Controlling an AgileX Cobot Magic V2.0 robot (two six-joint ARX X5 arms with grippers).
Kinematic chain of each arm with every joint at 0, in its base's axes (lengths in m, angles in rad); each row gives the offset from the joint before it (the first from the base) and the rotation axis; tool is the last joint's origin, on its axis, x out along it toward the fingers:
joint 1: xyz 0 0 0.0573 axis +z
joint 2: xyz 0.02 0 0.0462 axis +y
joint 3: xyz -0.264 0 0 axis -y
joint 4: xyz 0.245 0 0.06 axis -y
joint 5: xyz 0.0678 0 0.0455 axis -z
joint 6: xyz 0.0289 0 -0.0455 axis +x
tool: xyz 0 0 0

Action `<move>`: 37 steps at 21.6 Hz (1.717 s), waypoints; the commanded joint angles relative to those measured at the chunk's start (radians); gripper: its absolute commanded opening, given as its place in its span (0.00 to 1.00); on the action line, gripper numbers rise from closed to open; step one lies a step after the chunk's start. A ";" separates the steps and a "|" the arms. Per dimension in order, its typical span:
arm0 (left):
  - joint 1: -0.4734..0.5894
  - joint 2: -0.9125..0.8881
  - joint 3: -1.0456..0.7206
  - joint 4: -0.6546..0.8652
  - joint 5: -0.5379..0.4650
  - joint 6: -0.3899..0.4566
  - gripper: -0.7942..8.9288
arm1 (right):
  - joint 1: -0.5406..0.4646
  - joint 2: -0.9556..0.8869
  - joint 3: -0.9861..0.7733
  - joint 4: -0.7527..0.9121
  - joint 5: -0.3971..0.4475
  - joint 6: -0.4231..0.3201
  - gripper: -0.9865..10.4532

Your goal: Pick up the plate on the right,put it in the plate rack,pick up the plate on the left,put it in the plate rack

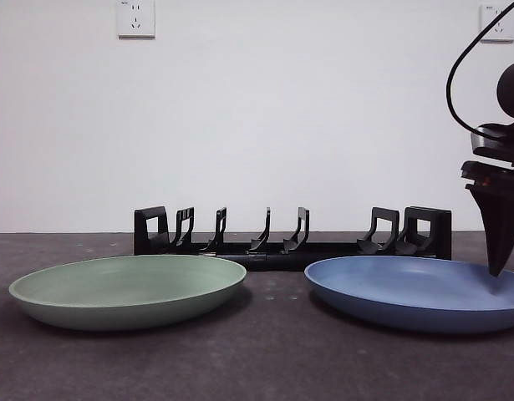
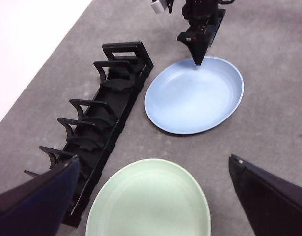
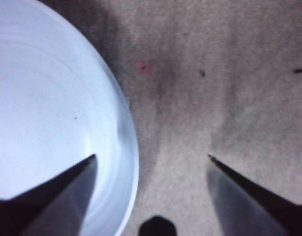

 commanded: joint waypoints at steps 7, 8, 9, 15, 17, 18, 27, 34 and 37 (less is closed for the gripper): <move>-0.092 0.063 0.002 0.009 -0.089 0.054 0.79 | 0.002 0.013 -0.001 0.015 0.005 -0.012 0.17; -0.105 0.070 0.002 0.009 -0.089 0.056 0.79 | 0.002 0.013 -0.001 0.015 0.005 -0.012 0.17; -0.113 0.076 0.002 0.009 -0.089 0.056 0.79 | 0.002 0.013 -0.001 0.014 0.005 -0.012 0.17; -0.140 0.082 0.002 0.026 -0.089 0.056 0.79 | 0.002 0.013 -0.001 0.011 -0.015 -0.011 0.17; -0.140 0.082 0.002 0.030 -0.089 0.056 0.79 | 0.002 0.013 -0.001 0.011 -0.015 -0.011 0.17; -0.140 0.082 0.002 0.031 -0.089 0.056 0.79 | 0.002 0.013 -0.001 0.009 -0.015 -0.011 0.17; -0.140 0.082 0.002 0.032 -0.088 0.056 0.79 | 0.008 0.019 -0.001 0.009 -0.040 -0.003 0.16; -0.140 0.082 0.002 0.031 -0.089 0.056 0.79 | 0.014 0.051 0.000 0.013 -0.039 -0.023 0.07; -0.140 0.082 0.002 0.031 -0.089 0.071 0.79 | 0.014 0.005 0.021 -0.008 -0.034 -0.033 0.07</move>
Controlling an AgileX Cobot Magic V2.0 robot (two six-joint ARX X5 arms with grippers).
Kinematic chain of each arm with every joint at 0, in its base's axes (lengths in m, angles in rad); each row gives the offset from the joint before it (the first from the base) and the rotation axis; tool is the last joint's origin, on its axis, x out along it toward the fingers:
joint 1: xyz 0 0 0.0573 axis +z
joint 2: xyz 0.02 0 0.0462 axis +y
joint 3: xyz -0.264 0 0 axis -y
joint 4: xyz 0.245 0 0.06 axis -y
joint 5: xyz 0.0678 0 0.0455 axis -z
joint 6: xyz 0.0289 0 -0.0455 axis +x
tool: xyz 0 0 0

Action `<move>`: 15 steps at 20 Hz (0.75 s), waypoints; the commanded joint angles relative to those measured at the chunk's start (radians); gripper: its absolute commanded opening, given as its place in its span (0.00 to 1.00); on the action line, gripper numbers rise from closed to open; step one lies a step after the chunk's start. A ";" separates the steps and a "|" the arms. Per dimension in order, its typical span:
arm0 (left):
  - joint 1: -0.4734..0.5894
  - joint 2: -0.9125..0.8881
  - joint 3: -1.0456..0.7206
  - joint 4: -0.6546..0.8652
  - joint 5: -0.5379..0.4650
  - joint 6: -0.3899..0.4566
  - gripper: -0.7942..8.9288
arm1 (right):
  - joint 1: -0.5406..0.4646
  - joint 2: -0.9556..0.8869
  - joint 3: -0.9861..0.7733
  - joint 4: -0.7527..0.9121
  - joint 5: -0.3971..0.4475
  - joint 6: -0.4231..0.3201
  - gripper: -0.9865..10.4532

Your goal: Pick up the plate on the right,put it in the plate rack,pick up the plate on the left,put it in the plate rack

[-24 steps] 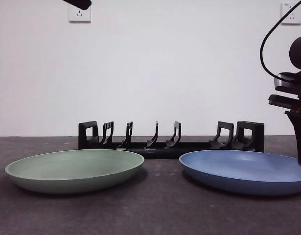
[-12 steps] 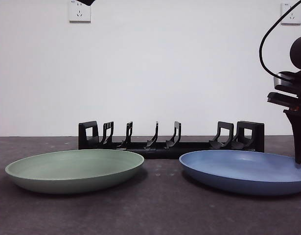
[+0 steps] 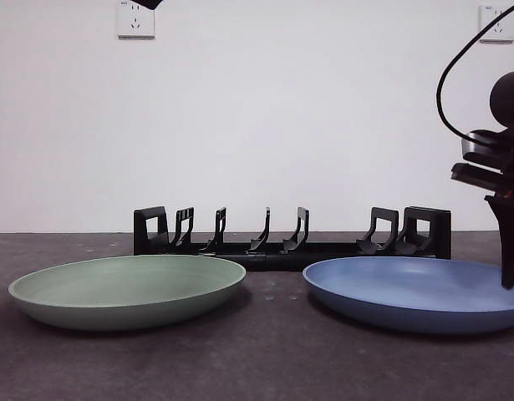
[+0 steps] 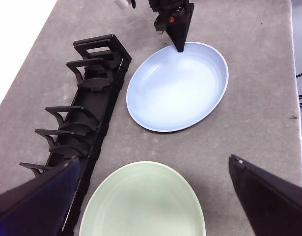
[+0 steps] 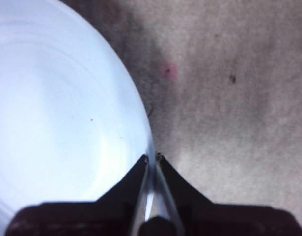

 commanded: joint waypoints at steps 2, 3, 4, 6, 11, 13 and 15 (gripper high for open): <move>-0.009 0.002 0.002 0.006 0.003 0.060 0.79 | 0.004 -0.045 0.076 -0.092 -0.006 -0.037 0.07; -0.017 0.003 0.002 0.006 0.002 0.082 0.79 | 0.004 -0.056 0.115 -0.126 -0.024 -0.039 0.07; -0.026 0.003 0.002 0.006 0.002 0.105 0.79 | 0.004 -0.067 0.158 -0.157 -0.036 -0.039 0.07; -0.048 0.003 0.002 0.008 -0.028 0.147 0.79 | 0.005 -0.082 0.253 -0.224 -0.077 -0.040 0.07; -0.114 0.025 0.002 0.082 -0.203 0.354 0.79 | 0.017 -0.089 0.506 -0.392 -0.181 -0.034 0.07; -0.142 0.051 0.002 0.154 -0.274 0.458 0.79 | 0.041 -0.089 0.585 -0.446 -0.180 -0.032 0.07; -0.164 0.087 0.002 0.240 -0.349 0.563 0.79 | 0.078 -0.089 0.637 -0.481 -0.180 -0.031 0.08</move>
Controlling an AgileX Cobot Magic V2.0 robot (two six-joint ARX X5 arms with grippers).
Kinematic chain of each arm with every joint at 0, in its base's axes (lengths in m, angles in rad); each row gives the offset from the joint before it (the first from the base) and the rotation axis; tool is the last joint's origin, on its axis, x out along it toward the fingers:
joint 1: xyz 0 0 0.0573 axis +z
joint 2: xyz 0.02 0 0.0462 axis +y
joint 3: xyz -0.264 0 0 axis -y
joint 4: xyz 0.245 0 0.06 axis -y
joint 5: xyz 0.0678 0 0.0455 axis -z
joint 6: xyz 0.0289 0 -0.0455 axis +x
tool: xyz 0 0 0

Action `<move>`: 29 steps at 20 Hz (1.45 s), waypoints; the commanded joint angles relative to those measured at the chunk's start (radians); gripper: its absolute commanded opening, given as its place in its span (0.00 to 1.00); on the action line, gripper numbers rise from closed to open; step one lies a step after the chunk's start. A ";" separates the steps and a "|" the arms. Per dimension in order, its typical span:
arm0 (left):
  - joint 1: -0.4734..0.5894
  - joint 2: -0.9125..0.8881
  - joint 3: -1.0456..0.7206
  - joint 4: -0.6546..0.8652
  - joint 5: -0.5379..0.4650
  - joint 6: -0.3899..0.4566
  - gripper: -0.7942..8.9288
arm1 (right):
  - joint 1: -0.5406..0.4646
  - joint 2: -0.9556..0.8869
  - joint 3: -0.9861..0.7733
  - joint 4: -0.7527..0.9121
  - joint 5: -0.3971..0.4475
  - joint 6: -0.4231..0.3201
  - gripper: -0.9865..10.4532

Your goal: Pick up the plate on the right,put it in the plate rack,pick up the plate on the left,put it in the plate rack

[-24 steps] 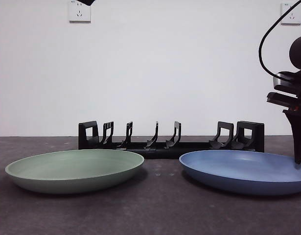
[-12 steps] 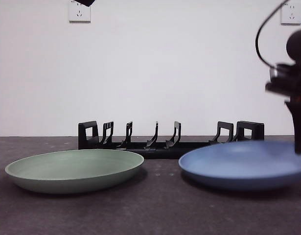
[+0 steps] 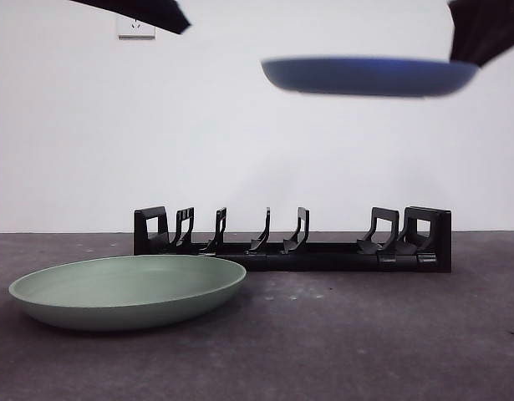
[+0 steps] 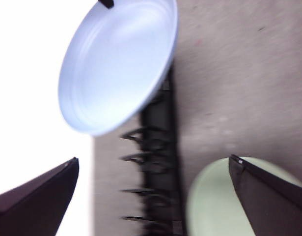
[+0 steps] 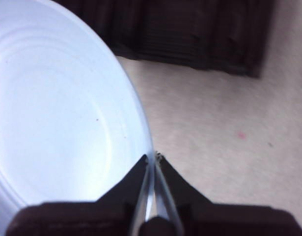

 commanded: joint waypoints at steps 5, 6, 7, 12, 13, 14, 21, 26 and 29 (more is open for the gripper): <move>-0.039 0.109 0.002 0.196 -0.133 0.264 0.79 | 0.124 -0.003 0.065 -0.054 -0.009 0.007 0.08; -0.045 0.121 0.002 0.208 -0.135 0.285 0.79 | 0.142 -0.003 0.065 -0.053 0.000 0.007 0.08; -0.048 0.130 0.002 0.209 -0.135 0.302 0.78 | 0.153 -0.003 0.065 -0.051 0.002 0.007 0.08; -0.051 0.152 0.002 0.202 -0.160 0.322 0.26 | 0.166 -0.003 0.065 -0.053 0.001 0.005 0.08; -0.051 0.152 0.002 0.202 -0.161 0.322 0.22 | 0.166 -0.003 0.065 -0.053 0.001 0.004 0.08; -0.053 0.152 0.002 0.201 -0.161 0.322 0.20 | 0.166 -0.003 0.065 -0.051 0.001 0.004 0.08; -0.053 0.152 0.002 0.145 -0.153 0.322 0.07 | 0.166 -0.003 0.065 -0.028 0.000 -0.003 0.08; -0.054 0.152 0.002 0.124 -0.154 0.321 0.07 | 0.166 -0.003 0.065 -0.018 0.000 -0.004 0.08; -0.055 0.152 0.002 0.127 -0.159 0.314 0.07 | 0.166 -0.003 0.065 -0.012 0.000 -0.004 0.08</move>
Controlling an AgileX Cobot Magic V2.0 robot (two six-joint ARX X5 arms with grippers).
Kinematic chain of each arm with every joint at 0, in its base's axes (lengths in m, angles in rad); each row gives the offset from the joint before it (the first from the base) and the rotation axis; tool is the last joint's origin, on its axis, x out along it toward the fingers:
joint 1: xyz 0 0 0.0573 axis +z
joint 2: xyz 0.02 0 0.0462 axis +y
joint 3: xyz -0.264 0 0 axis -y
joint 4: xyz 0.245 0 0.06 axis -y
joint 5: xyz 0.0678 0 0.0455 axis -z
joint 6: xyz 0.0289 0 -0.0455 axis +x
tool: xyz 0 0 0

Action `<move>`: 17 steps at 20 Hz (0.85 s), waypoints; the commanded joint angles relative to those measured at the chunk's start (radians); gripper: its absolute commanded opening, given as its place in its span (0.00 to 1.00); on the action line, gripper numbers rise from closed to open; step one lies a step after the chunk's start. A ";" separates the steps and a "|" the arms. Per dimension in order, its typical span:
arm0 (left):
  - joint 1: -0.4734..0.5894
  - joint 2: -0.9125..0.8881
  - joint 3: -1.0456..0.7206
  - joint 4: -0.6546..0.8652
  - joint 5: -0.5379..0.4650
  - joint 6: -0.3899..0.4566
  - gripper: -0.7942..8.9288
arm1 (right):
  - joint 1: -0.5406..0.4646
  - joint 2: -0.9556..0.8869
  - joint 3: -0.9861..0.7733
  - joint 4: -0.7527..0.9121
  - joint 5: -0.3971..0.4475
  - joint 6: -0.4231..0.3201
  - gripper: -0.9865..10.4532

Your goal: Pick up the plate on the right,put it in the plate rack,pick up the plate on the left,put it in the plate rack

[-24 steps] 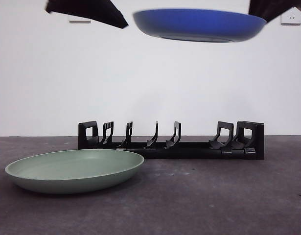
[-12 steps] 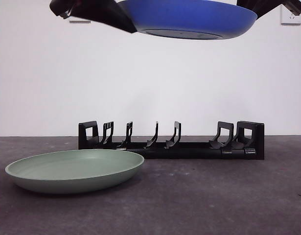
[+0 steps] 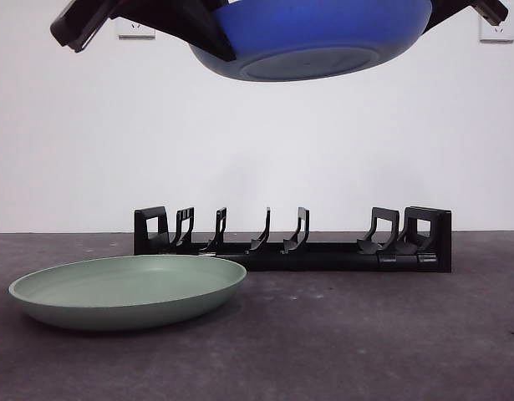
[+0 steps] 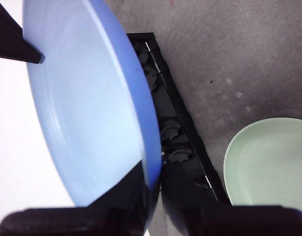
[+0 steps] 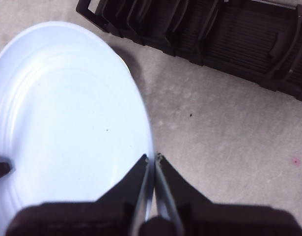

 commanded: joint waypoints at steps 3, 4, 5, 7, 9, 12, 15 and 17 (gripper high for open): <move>0.003 -0.007 0.003 0.039 -0.019 -0.067 0.07 | -0.001 -0.003 0.000 0.023 0.000 -0.005 0.11; 0.003 -0.007 0.003 0.039 -0.019 -0.078 0.07 | -0.001 -0.003 0.000 0.037 0.000 -0.004 0.20; 0.003 -0.007 0.003 0.039 -0.019 -0.083 0.07 | -0.001 -0.003 0.001 0.053 -0.002 0.003 0.31; 0.003 -0.007 0.003 0.039 -0.019 -0.093 0.07 | -0.002 -0.003 0.012 0.063 -0.003 0.006 0.48; 0.003 -0.007 0.003 0.039 -0.017 -0.142 0.07 | -0.002 -0.003 0.039 0.065 -0.003 0.006 0.48; 0.004 -0.007 0.003 0.038 0.017 -0.245 0.07 | -0.003 -0.003 0.135 0.071 0.000 0.016 0.48; 0.015 -0.007 0.003 0.041 0.099 -0.433 0.07 | -0.003 -0.003 0.291 0.066 0.021 0.034 0.48; 0.050 -0.007 0.003 0.082 0.173 -0.616 0.07 | -0.002 -0.003 0.390 0.039 0.047 0.037 0.48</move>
